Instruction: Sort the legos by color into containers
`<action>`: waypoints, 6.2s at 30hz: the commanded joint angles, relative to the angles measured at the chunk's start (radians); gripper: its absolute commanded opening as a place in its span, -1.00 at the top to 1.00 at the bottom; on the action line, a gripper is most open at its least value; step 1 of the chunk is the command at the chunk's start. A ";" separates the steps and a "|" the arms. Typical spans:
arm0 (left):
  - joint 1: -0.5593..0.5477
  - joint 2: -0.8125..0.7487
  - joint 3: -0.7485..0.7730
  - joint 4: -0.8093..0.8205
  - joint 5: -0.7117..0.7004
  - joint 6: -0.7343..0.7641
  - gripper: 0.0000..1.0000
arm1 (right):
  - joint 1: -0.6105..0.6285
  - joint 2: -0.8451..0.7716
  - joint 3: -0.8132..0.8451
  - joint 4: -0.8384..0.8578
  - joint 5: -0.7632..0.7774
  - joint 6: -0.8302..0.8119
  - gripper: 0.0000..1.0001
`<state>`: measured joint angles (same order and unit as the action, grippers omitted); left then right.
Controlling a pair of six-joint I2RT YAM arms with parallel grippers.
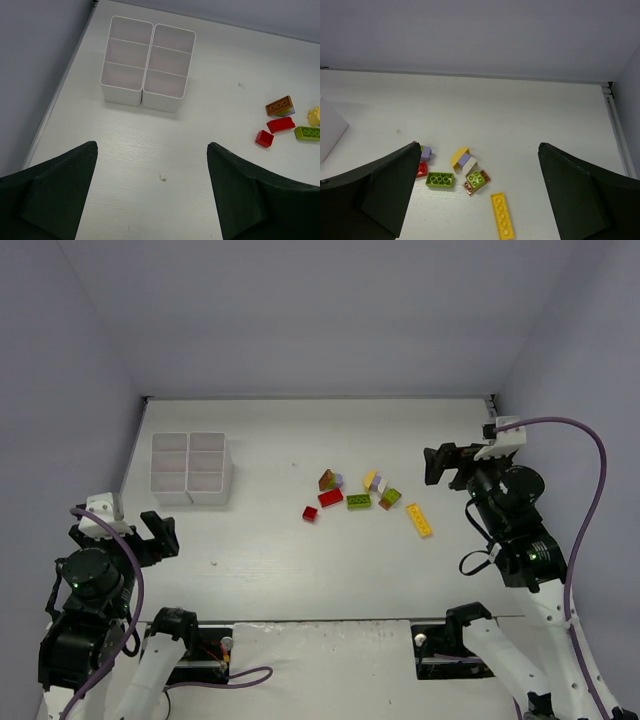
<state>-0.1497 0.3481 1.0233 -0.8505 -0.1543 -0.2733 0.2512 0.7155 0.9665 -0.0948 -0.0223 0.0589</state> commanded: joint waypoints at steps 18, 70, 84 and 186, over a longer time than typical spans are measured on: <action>-0.190 0.603 0.084 0.321 0.379 -0.002 -0.67 | 0.008 0.200 0.031 0.017 -0.034 0.139 -1.00; -0.577 1.545 0.449 0.317 0.013 -0.141 0.97 | 0.007 0.081 -0.003 -0.074 -0.008 0.185 -1.00; -0.203 0.964 0.166 0.439 -0.148 -0.024 1.00 | 0.007 0.102 0.003 -0.065 -0.039 0.170 -1.00; 0.046 0.896 -0.022 0.892 0.240 0.192 0.26 | 0.007 0.004 -0.040 -0.105 -0.028 0.093 -1.00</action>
<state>-0.0086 1.2980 0.8845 0.1112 -0.0505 -0.1429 0.2512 0.7113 0.9104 -0.2516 -0.0776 0.1627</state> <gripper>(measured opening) 0.371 0.999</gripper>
